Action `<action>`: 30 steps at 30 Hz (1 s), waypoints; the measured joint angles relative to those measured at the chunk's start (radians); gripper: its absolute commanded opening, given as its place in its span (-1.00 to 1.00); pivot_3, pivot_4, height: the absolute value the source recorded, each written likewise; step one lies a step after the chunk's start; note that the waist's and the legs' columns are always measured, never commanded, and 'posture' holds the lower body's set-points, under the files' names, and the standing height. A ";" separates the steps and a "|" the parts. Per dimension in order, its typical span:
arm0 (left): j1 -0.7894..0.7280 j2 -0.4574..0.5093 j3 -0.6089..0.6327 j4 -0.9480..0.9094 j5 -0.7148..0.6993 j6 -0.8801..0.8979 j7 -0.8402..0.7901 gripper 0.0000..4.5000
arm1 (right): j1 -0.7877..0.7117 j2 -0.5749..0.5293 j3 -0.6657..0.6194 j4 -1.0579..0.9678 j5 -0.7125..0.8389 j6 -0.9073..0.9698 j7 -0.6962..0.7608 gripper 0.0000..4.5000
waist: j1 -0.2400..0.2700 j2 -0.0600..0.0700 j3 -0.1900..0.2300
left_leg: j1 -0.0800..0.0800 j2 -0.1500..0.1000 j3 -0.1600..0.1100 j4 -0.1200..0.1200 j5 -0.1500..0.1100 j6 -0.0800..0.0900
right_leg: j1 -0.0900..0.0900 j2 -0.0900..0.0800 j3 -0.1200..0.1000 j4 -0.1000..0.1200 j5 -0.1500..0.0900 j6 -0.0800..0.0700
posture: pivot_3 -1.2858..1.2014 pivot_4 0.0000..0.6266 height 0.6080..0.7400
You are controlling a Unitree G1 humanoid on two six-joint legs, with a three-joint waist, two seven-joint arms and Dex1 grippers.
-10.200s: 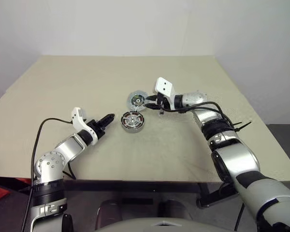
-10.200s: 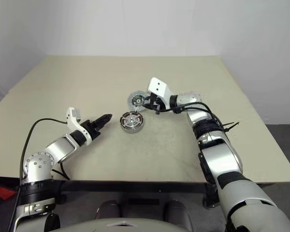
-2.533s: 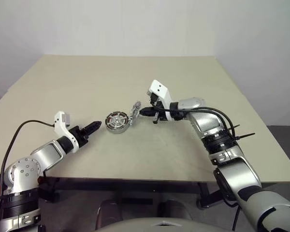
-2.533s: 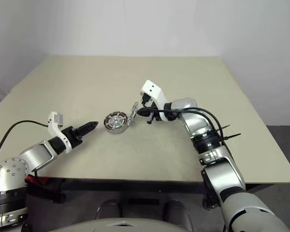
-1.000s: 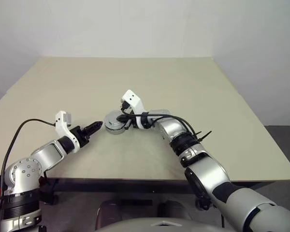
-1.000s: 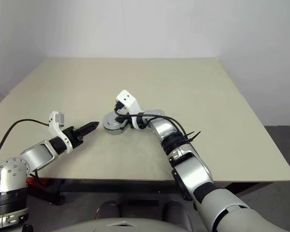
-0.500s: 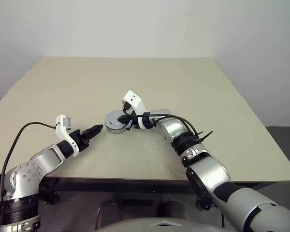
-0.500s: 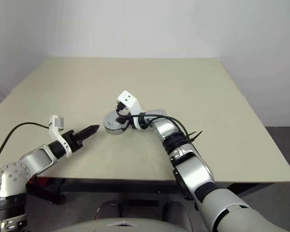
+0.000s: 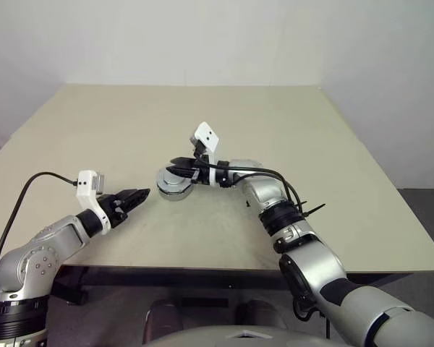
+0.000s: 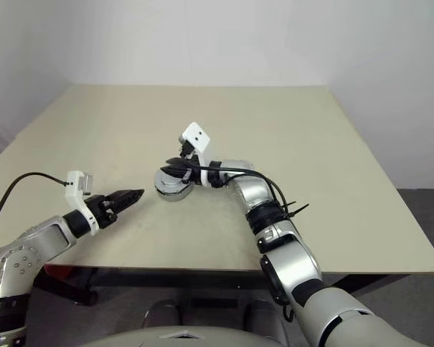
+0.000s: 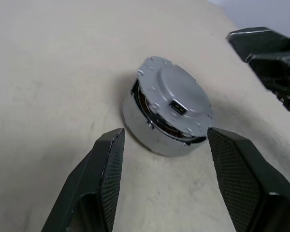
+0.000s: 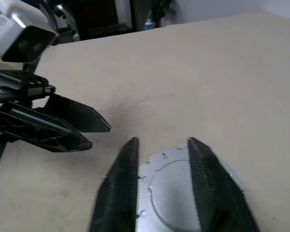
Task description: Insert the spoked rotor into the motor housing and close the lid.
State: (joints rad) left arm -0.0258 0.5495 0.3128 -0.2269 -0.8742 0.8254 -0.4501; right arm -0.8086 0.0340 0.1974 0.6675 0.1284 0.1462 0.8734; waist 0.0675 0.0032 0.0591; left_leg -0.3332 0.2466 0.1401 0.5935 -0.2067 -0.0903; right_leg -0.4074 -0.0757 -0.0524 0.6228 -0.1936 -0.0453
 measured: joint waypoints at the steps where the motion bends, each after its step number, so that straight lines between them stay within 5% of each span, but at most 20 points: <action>1: -0.003 0.000 0.000 0.000 0.005 -0.001 -0.004 0.28 | -0.001 0.002 0.000 0.031 -0.009 -0.017 -0.017 0.20 | 0.000 0.000 0.000 | 0.000 0.000 0.000 0.000 0.000 0.000 | 0.000 0.000 0.000 0.000 0.000 0.000 | 0.03 -1.00 1.00; 7: -0.004 -0.002 0.000 0.000 0.024 -0.006 -0.021 0.28 | -0.001 -0.001 0.003 0.117 -0.029 -0.052 -0.033 0.99 | 0.000 0.000 0.000 | 0.000 0.000 0.000 0.000 0.000 0.000 | -0.001 0.000 0.000 0.000 0.000 0.000 | 0.03 -1.00 1.00; 30: 0.000 -0.025 0.016 -0.014 -0.006 0.025 0.009 0.28 | -0.044 0.060 0.010 0.340 -0.145 -0.239 -0.134 0.99 | -0.011 0.001 0.000 | 0.000 0.000 0.000 -0.001 0.000 0.000 | -0.001 0.000 0.000 0.000 0.000 0.000 | 0.03 -1.00 1.00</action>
State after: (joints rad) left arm -0.0258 0.5246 0.3286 -0.2408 -0.8805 0.8504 -0.4411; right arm -0.8528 0.0941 0.2071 1.0073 -0.0170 -0.0925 0.7395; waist 0.0568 0.0038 0.0595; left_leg -0.3334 0.2466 0.1403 0.5927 -0.2069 -0.0902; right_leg -0.4082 -0.0757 -0.0524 0.6226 -0.1936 -0.0456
